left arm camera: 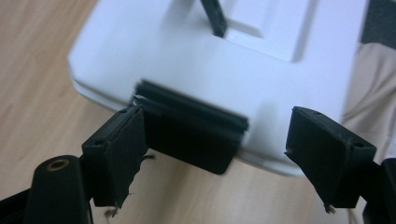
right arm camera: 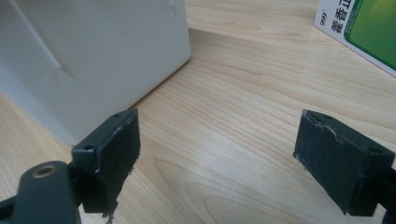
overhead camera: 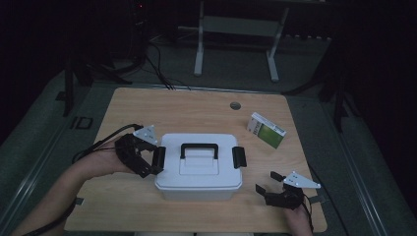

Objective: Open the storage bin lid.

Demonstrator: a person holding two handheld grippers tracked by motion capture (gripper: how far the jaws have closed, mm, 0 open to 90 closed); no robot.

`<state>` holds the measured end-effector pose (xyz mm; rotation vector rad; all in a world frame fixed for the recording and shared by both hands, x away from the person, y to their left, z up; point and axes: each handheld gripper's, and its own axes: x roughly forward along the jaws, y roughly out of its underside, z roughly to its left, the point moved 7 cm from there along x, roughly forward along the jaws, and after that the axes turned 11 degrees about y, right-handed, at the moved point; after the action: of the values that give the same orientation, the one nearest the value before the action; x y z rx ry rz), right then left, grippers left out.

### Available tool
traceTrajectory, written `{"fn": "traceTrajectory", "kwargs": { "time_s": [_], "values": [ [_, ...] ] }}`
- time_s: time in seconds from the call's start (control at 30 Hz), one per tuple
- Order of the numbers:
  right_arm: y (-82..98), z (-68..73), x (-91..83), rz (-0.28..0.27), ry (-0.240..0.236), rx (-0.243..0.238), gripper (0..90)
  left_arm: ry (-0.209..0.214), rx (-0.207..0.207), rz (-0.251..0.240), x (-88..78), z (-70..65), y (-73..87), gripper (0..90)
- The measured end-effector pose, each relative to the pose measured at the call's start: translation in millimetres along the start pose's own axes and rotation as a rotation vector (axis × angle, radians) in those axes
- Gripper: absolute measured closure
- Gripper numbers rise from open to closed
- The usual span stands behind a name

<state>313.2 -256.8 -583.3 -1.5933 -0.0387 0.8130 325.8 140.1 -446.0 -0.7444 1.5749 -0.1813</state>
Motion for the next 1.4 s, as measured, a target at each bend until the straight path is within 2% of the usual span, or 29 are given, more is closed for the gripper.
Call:
{"fn": "traceTrajectory", "kwargs": {
  "time_s": [0.03, 0.1, 0.13, 0.37, 0.6, 0.7, 0.83, 1.1, 1.2, 1.4],
  "values": [
    [-0.2, -0.4, -0.2, -0.003, 0.0, 0.003, 14.1, 0.008, -0.005, -0.004, 0.6, 0.5, -1.8, 20.1],
    [-0.3, -0.8, -0.5, -0.003, -0.001, 0.005, 14.1, -0.001, 0.01, 0.008, 2.0, 1.7, -5.4, 20.1],
    [-0.4, -0.9, -0.7, -0.004, -0.001, 0.006, 14.1, 0.012, 0.014, 0.011, 3.1, 1.6, -8.0, 20.1],
    [0.2, -0.4, -0.3, -0.002, -0.002, 0.0, 14.1, 0.008, 0.052, 0.037, 9.2, 3.5, -23.1, 20.1],
    [0.6, -0.7, -0.3, -0.002, -0.003, 0.001, 14.1, 0.017, 0.075, 0.049, 14.1, 5.6, -37.0, 20.1],
    [1.0, -0.6, -0.1, 0.0, -0.005, -0.002, 14.1, 0.021, 0.088, 0.069, 16.9, 6.0, -43.6, 20.1],
    [1.0, -0.8, -0.6, -0.003, -0.007, 0.003, 14.1, -0.002, 0.108, 0.074, 18.3, 8.8, -52.2, 20.1],
    [1.9, -0.7, -0.3, 0.001, -0.009, -0.001, 14.1, 0.002, 0.133, 0.087, 20.7, 5.9, -64.9, 20.1],
    [1.1, -1.5, -1.2, -0.001, -0.009, 0.007, 14.1, -0.002, 0.149, 0.095, 22.0, 5.7, -74.8, 20.0],
    [2.2, -0.9, -0.3, 0.005, -0.01, -0.004, 14.1, -0.006, 0.169, 0.126, 25.5, 5.1, -84.9, 20.1]
  ]
}}
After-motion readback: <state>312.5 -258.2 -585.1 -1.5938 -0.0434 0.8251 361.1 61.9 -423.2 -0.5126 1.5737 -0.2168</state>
